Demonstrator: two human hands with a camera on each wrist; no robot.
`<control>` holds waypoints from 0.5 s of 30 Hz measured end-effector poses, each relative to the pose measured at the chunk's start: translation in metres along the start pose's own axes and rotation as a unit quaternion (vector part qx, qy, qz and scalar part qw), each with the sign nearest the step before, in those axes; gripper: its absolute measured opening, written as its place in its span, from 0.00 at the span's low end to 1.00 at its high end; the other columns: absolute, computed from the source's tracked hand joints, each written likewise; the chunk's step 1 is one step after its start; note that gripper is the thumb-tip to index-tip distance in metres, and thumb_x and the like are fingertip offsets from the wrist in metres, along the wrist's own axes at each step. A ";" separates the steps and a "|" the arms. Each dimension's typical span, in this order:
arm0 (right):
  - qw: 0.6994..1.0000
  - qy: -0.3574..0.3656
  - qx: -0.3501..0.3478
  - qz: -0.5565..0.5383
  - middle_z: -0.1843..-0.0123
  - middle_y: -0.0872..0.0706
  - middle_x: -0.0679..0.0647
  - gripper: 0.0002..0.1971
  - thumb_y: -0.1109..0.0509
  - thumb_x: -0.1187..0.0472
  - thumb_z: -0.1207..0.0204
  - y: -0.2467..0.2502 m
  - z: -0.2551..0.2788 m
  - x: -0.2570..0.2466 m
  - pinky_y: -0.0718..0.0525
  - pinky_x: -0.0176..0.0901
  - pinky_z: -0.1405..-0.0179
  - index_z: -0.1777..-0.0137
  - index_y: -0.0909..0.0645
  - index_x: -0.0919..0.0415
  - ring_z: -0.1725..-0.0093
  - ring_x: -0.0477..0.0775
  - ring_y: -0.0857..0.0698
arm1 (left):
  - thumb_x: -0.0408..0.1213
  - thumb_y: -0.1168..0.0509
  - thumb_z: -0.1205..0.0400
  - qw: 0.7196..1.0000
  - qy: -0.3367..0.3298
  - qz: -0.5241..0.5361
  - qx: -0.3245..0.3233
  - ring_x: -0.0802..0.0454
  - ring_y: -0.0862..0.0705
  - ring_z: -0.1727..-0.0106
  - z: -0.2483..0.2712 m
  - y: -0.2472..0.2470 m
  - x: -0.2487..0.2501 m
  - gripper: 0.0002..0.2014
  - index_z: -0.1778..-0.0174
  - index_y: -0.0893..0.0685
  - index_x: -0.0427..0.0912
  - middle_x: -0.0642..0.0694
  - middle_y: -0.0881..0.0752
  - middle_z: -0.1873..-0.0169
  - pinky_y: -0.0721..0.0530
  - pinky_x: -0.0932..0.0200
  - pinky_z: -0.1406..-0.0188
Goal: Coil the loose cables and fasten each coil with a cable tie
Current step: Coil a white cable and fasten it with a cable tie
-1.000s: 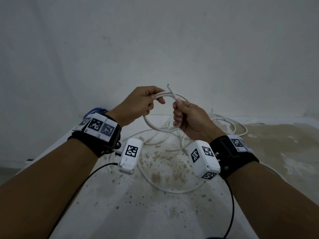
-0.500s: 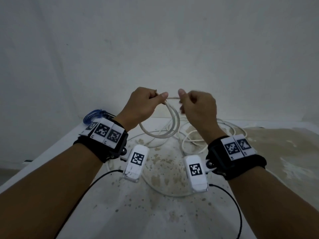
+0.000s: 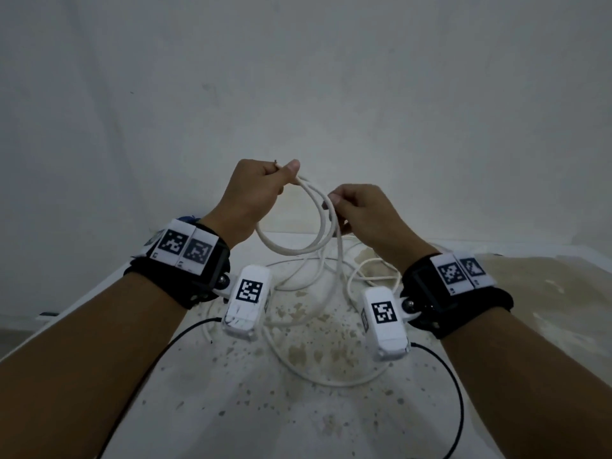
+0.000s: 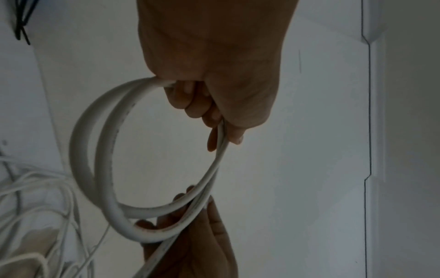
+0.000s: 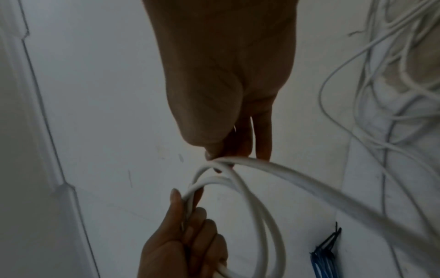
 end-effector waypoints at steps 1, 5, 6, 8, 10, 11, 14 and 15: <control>0.999 -0.021 -0.008 -0.044 0.61 0.12 0.63 0.16 0.40 0.62 0.12 -0.004 0.003 0.003 0.10 0.51 0.59 0.54 0.13 0.69 0.63 0.57 0.12 | 0.45 0.31 0.16 1.000 0.004 -0.004 -0.005 0.61 0.33 0.82 -0.001 0.001 0.000 0.15 0.65 0.10 0.42 0.49 0.29 0.79 0.34 0.68 0.79; 0.994 -0.006 -0.027 -0.106 0.57 0.08 0.63 0.12 0.37 0.64 0.13 -0.007 0.004 -0.003 0.10 0.48 0.56 0.48 0.12 0.68 0.59 0.56 0.09 | 0.45 0.32 0.16 1.000 0.022 -0.011 -0.018 0.59 0.35 0.82 0.000 0.000 0.002 0.15 0.67 0.10 0.43 0.49 0.29 0.79 0.36 0.66 0.80; 0.994 0.009 -0.027 -0.101 0.57 0.08 0.63 0.10 0.35 0.65 0.14 -0.007 0.003 -0.005 0.09 0.48 0.56 0.47 0.12 0.68 0.59 0.57 0.08 | 0.45 0.31 0.16 0.999 0.031 0.001 -0.016 0.58 0.36 0.82 0.000 0.000 0.001 0.15 0.67 0.11 0.42 0.49 0.30 0.79 0.38 0.65 0.81; 0.995 0.022 -0.024 -0.097 0.57 0.08 0.64 0.09 0.34 0.67 0.15 -0.008 0.003 -0.003 0.09 0.49 0.54 0.47 0.12 0.70 0.58 0.60 0.07 | 0.44 0.31 0.16 0.998 0.055 0.029 -0.009 0.56 0.38 0.81 0.002 -0.001 -0.003 0.15 0.65 0.11 0.39 0.50 0.31 0.80 0.40 0.64 0.82; 0.996 0.020 -0.022 -0.083 0.56 0.08 0.63 0.10 0.35 0.67 0.15 -0.011 0.007 0.001 0.10 0.46 0.55 0.46 0.12 0.70 0.58 0.61 0.07 | 0.44 0.30 0.17 0.997 0.070 0.041 0.002 0.56 0.38 0.81 0.004 -0.002 -0.008 0.15 0.66 0.12 0.39 0.51 0.31 0.81 0.40 0.63 0.81; 0.997 0.008 -0.027 -0.079 0.55 0.08 0.64 0.11 0.36 0.66 0.14 -0.013 0.010 0.003 0.10 0.46 0.56 0.45 0.12 0.70 0.58 0.61 0.07 | 0.44 0.30 0.17 0.997 0.070 0.033 0.008 0.56 0.37 0.81 0.005 -0.002 -0.011 0.16 0.68 0.12 0.40 0.51 0.30 0.81 0.39 0.62 0.80; 0.992 -0.060 -0.059 -0.096 0.55 0.08 0.66 0.20 0.42 0.54 0.11 -0.020 0.016 0.005 0.09 0.51 0.54 0.42 0.15 0.71 0.56 0.65 0.08 | 0.46 0.31 0.17 0.998 0.037 -0.042 0.007 0.61 0.30 0.81 0.009 -0.007 -0.011 0.17 0.72 0.13 0.44 0.56 0.25 0.83 0.31 0.61 0.73; 0.989 -0.081 -0.070 -0.105 0.56 0.09 0.67 0.23 0.43 0.50 0.11 -0.023 0.017 0.003 0.09 0.52 0.56 0.42 0.17 0.71 0.59 0.66 0.08 | 0.47 0.31 0.17 0.998 0.018 -0.067 0.000 0.60 0.28 0.79 0.011 -0.010 -0.009 0.19 0.73 0.13 0.43 0.55 0.24 0.82 0.28 0.61 0.70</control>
Point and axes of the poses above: each hand's wrist, its own z-axis away from the middle knuckle, its own y-axis out of the back of the hand, x = y × z, the point moved 7 cm from there along -z, towards the middle knuckle
